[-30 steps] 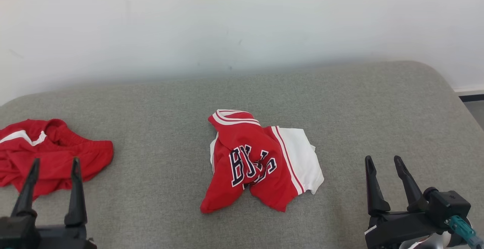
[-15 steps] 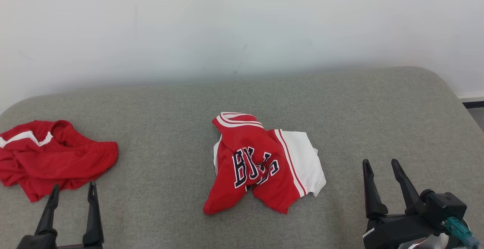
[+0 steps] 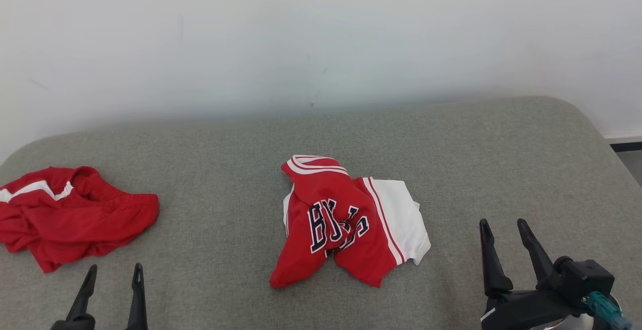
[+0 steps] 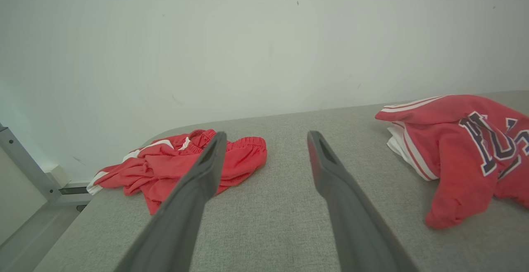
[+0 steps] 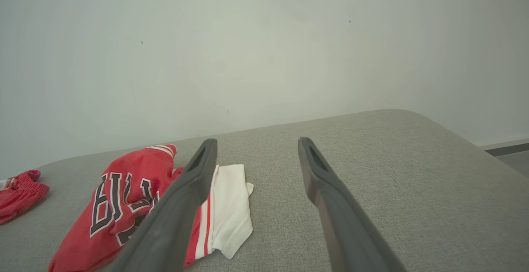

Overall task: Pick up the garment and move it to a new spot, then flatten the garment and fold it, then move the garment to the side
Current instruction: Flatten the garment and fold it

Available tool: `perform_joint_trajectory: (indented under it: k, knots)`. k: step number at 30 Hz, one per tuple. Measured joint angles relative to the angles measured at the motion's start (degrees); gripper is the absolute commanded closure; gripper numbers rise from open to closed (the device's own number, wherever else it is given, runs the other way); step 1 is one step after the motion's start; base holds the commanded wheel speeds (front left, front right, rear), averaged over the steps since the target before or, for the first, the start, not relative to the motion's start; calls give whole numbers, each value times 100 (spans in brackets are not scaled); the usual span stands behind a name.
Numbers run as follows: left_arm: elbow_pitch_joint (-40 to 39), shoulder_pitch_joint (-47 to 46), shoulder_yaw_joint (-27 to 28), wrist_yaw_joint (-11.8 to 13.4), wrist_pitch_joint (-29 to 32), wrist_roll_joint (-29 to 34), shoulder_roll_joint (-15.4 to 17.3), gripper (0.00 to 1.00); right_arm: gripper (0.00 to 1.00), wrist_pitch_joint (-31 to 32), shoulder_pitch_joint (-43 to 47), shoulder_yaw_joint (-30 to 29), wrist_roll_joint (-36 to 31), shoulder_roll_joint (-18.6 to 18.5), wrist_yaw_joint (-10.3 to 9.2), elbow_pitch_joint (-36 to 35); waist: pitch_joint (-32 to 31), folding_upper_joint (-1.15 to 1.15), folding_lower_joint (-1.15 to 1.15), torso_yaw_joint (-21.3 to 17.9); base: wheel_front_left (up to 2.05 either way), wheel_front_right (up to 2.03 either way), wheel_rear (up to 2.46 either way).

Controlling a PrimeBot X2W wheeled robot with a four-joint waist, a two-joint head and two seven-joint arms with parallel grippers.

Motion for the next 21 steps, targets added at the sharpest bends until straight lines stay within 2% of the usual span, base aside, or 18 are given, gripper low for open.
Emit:
perform_joint_trajectory:
  k: [21]
  knots:
    - [-100,-35,224,51,-27,-238,-40,0,0,98,54,-16,-37,0,0,-32,-112,0,0,21,0,0,0]
